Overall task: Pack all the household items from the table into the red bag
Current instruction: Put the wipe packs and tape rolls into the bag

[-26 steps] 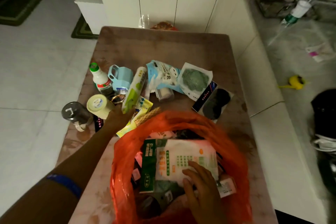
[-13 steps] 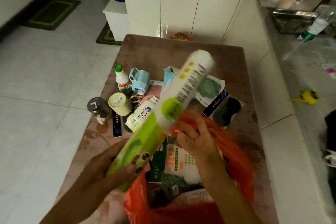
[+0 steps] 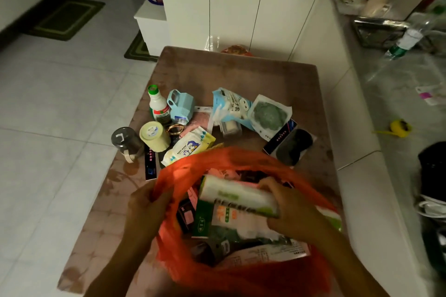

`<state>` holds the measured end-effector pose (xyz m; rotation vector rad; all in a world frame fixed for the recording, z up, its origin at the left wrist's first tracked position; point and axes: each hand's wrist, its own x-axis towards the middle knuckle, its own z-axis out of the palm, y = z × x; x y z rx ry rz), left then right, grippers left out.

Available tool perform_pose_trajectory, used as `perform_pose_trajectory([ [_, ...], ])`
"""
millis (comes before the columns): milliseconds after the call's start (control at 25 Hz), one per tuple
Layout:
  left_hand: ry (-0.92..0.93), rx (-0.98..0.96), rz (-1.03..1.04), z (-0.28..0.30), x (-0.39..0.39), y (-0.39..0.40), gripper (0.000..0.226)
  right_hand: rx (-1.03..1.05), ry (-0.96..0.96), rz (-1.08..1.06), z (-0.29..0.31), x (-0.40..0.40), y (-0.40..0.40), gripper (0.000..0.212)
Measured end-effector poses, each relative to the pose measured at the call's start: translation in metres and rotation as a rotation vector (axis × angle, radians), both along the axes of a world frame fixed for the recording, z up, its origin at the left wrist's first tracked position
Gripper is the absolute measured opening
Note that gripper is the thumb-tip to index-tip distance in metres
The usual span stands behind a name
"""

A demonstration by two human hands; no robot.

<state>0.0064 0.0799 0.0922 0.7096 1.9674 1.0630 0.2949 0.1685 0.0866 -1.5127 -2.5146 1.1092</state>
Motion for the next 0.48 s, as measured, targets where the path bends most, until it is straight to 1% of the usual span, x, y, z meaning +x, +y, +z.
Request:
perform_pose_trajectory([
  [40,-0.025,0.039,0.045,0.001,-0.002,0.001,0.015,0.092,-0.122,0.106,-0.014,-0.008,0.000,0.065],
  [80,-0.054,0.103,0.090,0.003,-0.006,0.003,0.015,0.150,-0.186,0.196,-0.028,-0.019,-0.002,0.066],
  [120,-0.093,0.157,0.125,0.008,-0.007,0.006,0.023,0.200,-0.196,0.256,-0.041,-0.032,-0.006,0.065],
  [160,-0.140,0.220,0.116,0.011,-0.008,0.008,0.032,0.235,-0.167,0.289,-0.052,-0.046,-0.009,0.065],
  [240,-0.157,0.296,0.033,0.019,-0.005,0.012,0.040,0.271,-0.090,0.335,-0.071,-0.072,-0.015,0.066],
  [320,-0.157,0.327,-0.037,0.023,-0.003,0.015,0.042,0.305,-0.084,0.340,-0.086,-0.083,-0.021,0.068],
  [400,-0.115,0.293,-0.099,0.020,-0.004,0.013,0.042,0.354,-0.093,0.306,-0.095,-0.083,-0.019,0.066],
  [480,-0.021,0.226,-0.248,0.014,-0.006,0.007,0.036,0.390,-0.141,0.278,-0.101,-0.080,-0.010,0.061],
])
